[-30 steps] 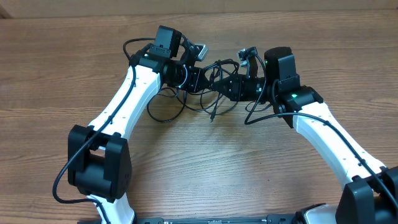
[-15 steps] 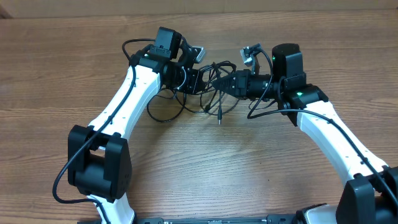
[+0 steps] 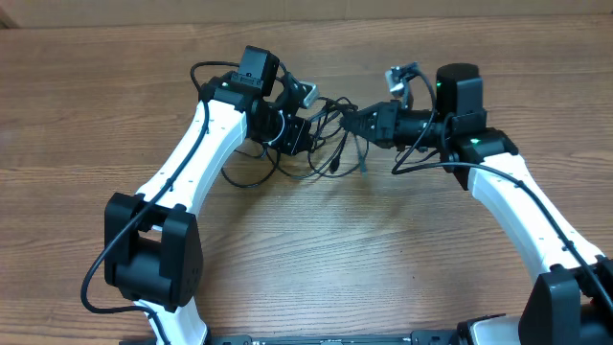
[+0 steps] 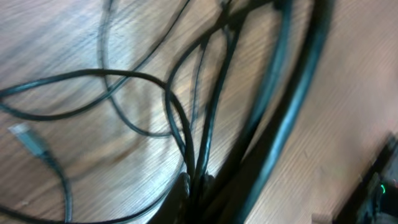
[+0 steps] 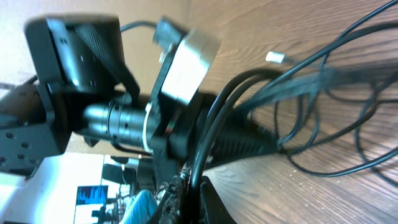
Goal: Untangle cables
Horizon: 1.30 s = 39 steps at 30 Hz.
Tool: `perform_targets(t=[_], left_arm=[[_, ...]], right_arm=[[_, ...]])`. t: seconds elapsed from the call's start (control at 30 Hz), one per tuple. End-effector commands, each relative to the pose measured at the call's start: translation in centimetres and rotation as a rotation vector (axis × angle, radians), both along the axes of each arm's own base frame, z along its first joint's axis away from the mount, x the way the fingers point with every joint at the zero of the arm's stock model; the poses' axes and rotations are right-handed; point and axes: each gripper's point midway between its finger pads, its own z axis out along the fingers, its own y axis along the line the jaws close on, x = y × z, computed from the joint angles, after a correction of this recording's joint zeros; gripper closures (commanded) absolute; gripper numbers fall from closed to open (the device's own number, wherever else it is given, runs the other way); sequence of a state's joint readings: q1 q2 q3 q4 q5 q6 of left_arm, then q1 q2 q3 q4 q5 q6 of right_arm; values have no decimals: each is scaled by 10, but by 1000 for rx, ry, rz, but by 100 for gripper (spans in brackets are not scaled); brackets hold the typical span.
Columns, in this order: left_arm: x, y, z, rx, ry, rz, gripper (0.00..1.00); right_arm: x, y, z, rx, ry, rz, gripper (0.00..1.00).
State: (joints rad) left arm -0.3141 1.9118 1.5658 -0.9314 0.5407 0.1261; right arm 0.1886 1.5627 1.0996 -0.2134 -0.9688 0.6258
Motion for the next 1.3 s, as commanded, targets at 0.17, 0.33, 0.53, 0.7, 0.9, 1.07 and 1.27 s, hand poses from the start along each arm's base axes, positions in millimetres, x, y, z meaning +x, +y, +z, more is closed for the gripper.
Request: perform_targets(t=[0.17, 0.33, 0.53, 0.7, 0.9, 1.07, 1.27], left_arm=[[-30, -19, 28, -171, -77, -301, 96], [-52, -36, 51, -361, -91, -428, 95], [-65, -46, 57, -406, -89, -483, 96], [-66, -47, 60, -428, -81, -477, 96], [-57, -48, 60, -421, -44, -404, 96], [-36, -43, 60, -407, 2, -263, 96], [1, -19, 37, -231, 81, 58, 96]], right_arm=[[40, -64, 6, 3, -37, -202, 96], [59, -84, 14, -23, -119, -292, 96], [68, -94, 7, -74, -123, -361, 96], [60, -94, -7, -90, -39, -358, 78], [43, -94, -30, -132, 68, -333, 61], [29, -88, -36, -134, 99, -272, 61], [11, -66, -22, -90, -31, -85, 60]])
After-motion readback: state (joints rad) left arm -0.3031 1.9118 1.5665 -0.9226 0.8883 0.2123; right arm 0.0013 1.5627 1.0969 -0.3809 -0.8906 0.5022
